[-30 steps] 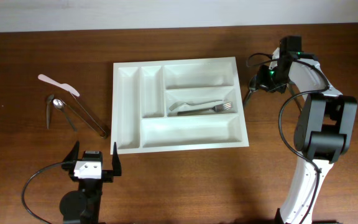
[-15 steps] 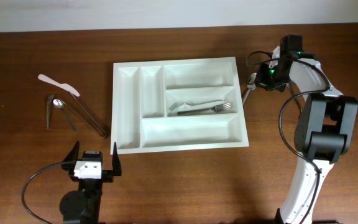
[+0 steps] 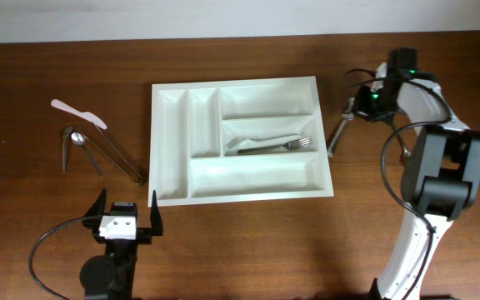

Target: Pack container

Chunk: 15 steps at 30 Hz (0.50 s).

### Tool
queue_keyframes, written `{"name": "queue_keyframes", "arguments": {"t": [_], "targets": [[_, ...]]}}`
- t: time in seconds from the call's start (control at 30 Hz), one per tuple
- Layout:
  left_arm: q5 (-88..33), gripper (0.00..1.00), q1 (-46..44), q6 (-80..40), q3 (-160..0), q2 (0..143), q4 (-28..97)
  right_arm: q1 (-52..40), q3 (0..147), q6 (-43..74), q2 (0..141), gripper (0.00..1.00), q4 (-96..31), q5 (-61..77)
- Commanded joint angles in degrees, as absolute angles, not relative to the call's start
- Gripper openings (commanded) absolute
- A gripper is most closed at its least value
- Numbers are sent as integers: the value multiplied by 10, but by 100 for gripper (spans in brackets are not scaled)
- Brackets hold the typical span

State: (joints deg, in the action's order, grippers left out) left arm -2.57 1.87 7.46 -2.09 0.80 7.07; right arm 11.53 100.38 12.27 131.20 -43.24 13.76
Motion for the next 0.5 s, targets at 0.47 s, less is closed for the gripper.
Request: {"name": "queue_keyframes", "arguments": {"t": [0.47], "targets": [[-22,99,16,67,-18,3,71,172,997,60,1324,4,-450,150]]}}
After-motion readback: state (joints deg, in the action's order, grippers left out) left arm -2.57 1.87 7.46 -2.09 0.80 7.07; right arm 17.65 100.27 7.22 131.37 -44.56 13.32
